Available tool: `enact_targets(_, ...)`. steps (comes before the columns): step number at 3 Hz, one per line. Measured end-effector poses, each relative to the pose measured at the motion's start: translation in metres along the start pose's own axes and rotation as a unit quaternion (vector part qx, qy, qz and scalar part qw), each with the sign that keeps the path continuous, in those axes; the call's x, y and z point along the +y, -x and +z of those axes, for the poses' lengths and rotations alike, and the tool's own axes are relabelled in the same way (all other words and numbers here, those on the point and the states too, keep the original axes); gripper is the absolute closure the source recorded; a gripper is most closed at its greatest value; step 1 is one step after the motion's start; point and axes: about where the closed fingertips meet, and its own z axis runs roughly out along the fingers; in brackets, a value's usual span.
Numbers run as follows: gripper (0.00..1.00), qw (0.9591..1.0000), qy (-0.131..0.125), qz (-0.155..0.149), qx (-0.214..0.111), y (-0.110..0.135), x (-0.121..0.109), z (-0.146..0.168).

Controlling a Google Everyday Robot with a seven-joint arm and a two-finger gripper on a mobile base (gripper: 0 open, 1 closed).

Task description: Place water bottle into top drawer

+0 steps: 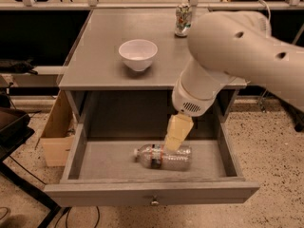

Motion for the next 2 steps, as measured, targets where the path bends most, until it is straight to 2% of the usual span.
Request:
enact_targets(1,0.00,0.9978,-0.010,0.048,-0.046,-0.037,-0.023,-0.032)
enact_targets(2,0.00,0.9936,-0.039,0.066,-0.083,-0.085,-0.021,-0.063)
